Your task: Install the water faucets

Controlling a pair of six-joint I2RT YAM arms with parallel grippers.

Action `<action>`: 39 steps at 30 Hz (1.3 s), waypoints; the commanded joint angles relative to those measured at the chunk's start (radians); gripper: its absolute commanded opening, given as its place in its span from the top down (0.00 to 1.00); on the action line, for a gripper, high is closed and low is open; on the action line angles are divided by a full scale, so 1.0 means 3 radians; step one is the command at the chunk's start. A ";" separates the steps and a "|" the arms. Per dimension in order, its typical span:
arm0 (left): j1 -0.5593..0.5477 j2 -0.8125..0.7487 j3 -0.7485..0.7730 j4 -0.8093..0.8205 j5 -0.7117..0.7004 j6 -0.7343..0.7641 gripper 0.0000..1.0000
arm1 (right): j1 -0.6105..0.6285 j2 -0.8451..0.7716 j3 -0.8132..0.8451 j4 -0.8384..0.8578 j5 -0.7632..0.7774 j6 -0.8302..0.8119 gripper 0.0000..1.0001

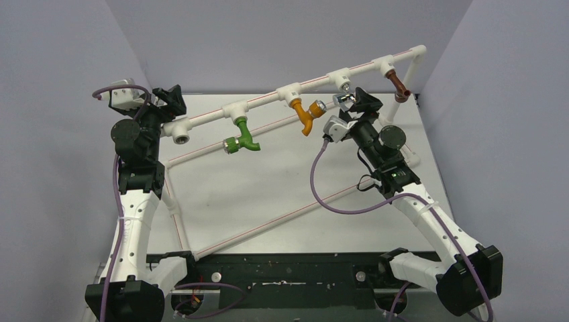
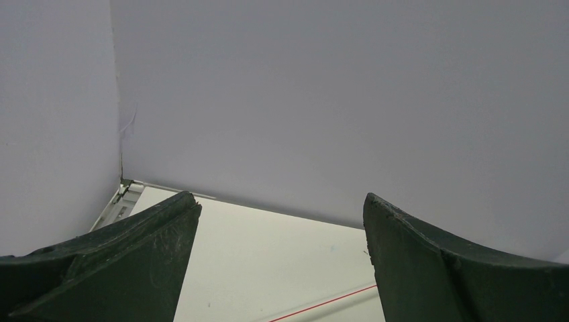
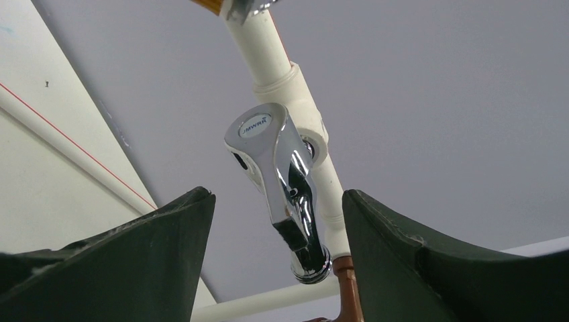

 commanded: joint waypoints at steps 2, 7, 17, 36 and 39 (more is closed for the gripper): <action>0.0076 0.0248 -0.0294 -0.0949 0.0162 0.0014 0.10 | 0.0026 0.0061 0.0211 0.0423 -0.0001 0.0201 0.36; 0.0076 0.0243 -0.0296 -0.0949 0.0166 0.0013 0.10 | 0.0034 0.0093 0.0249 0.0488 0.0001 0.0443 0.58; 0.0076 0.0235 -0.0298 -0.0949 0.0171 0.0018 0.10 | 0.0030 0.0035 0.0129 0.0745 -0.0017 0.1264 1.00; 0.0076 0.0230 -0.0298 -0.0949 0.0182 0.0008 0.10 | -0.0040 -0.0033 0.0191 0.0418 0.1179 0.4975 1.00; 0.0076 0.0228 -0.0300 -0.0946 0.0189 0.0008 0.10 | -0.0044 -0.0006 0.0246 0.0148 0.1274 0.5673 1.00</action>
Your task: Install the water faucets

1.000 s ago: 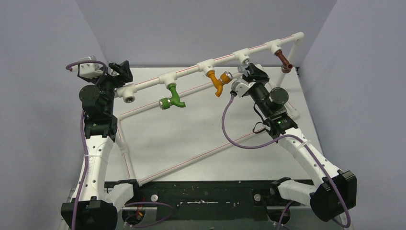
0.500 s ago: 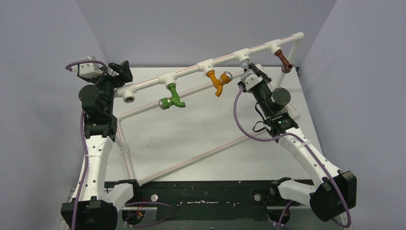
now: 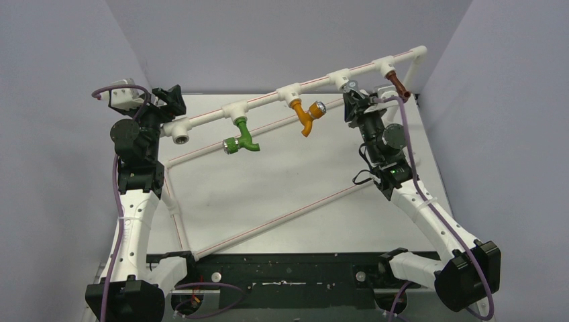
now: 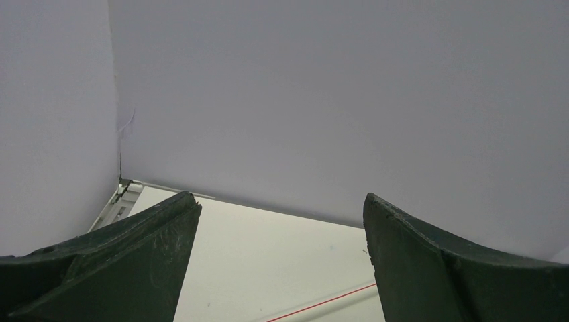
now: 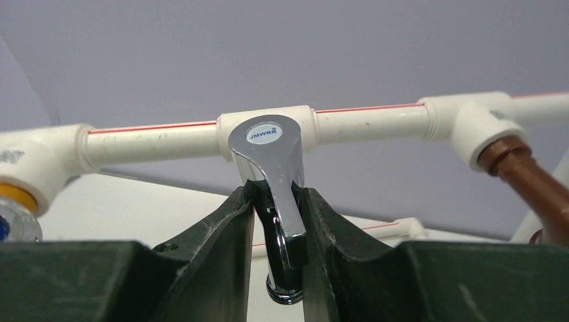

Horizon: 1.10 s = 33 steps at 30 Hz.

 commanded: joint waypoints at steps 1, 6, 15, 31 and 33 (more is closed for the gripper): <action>0.0057 0.0220 -0.0306 -0.0946 0.0149 0.0016 0.10 | -0.0032 -0.0069 0.0153 -0.0314 0.0457 0.1692 1.00; 0.0057 0.0220 -0.0305 -0.0945 0.0158 0.0011 0.10 | -0.0033 -0.0046 0.0085 -0.0353 0.0396 0.2643 1.00; 0.0058 0.0217 -0.0303 -0.0946 0.0159 0.0006 0.10 | 0.0000 -0.0011 0.0150 -0.0820 0.0249 0.4282 1.00; 0.0058 0.0220 -0.0299 -0.0946 0.0153 0.0005 0.10 | 0.0094 -0.0216 0.0197 -0.1063 0.0050 0.5154 0.85; 0.0058 0.0217 -0.0299 -0.0946 0.0145 0.0005 0.10 | 0.0094 -0.0238 0.0181 -0.1074 0.0035 0.5118 0.69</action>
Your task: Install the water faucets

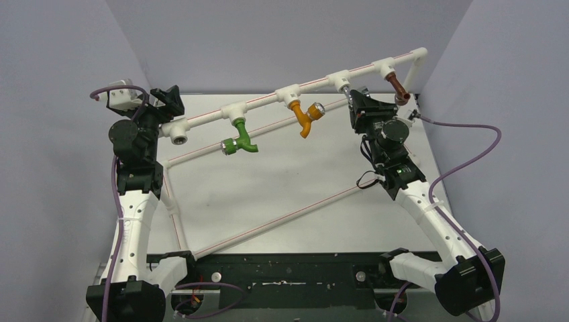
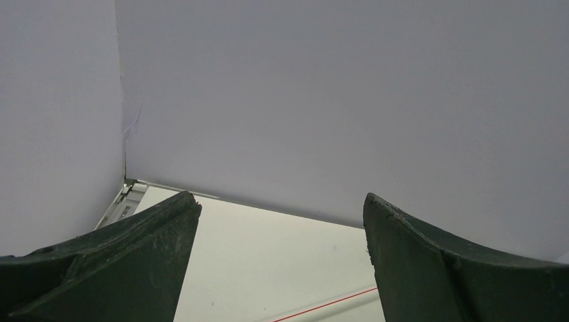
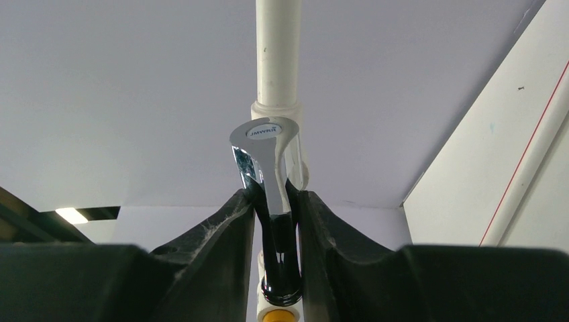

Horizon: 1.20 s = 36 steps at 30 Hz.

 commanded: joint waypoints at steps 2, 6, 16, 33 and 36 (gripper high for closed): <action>0.0018 0.0230 -0.0298 -0.0944 0.0129 0.0007 0.10 | 0.0186 -0.0149 0.0067 -0.0122 -0.0435 0.0137 0.57; 0.0017 0.0230 -0.0294 -0.0949 0.0129 0.0007 0.10 | 0.0182 -0.0238 -0.0050 -0.0166 -0.0489 0.0089 0.46; 0.0017 0.0240 -0.0291 -0.0949 0.0133 0.0008 0.10 | 0.0178 -0.0692 -0.0127 -0.0833 -0.0339 -0.0489 0.33; 0.0017 0.0247 -0.0299 -0.0941 0.0157 -0.0006 0.10 | 0.0176 -0.1112 0.0200 -0.0779 -0.0325 -0.3473 0.31; 0.0018 0.0245 -0.0297 -0.0940 0.0162 -0.0008 0.10 | 0.0176 -0.1038 0.0332 -0.0752 -0.0494 -0.4327 0.31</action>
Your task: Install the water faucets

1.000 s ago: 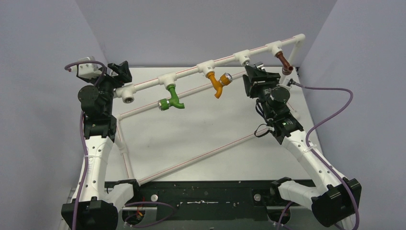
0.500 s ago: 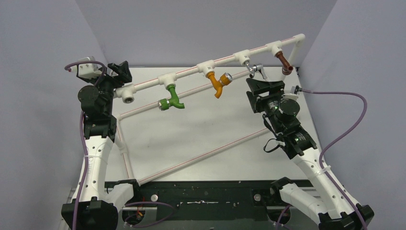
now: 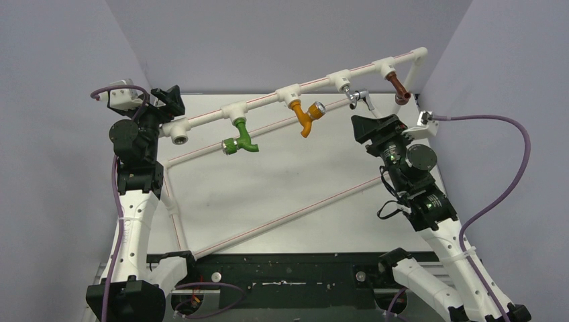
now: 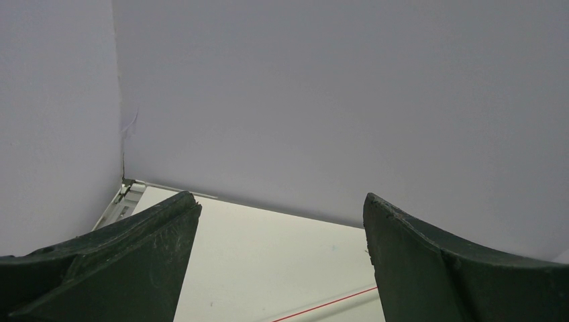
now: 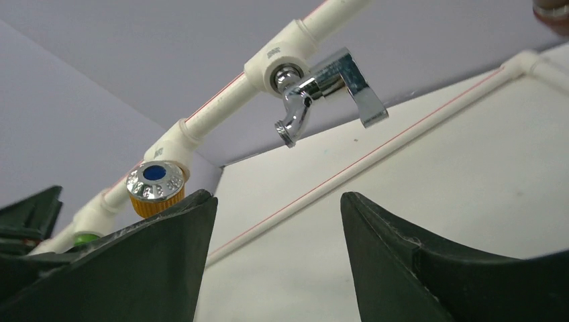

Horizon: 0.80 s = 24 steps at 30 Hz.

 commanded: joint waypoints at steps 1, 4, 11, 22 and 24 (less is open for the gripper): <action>0.0021 0.0238 -0.0296 -0.0945 0.0156 -0.0007 0.10 | -0.0002 0.0051 0.0326 0.0279 -0.0288 -0.1620 0.30; 0.0021 0.0239 -0.0297 -0.0945 0.0155 -0.0006 0.10 | -0.0003 0.0096 0.0415 0.0297 -0.0583 -0.2311 0.29; 0.0025 0.0245 -0.0297 -0.0937 0.0156 -0.0003 0.10 | -0.0006 0.0188 0.0396 0.0356 -0.0949 -0.3805 0.24; 0.0026 0.0256 -0.0299 -0.0935 0.0153 -0.0004 0.10 | 0.0011 0.0472 0.0419 0.0308 -0.0924 -0.5341 0.21; 0.0026 0.0260 -0.0300 -0.0945 0.0151 -0.0002 0.10 | 0.0021 0.0557 0.0404 0.0375 -0.0791 -0.5487 0.21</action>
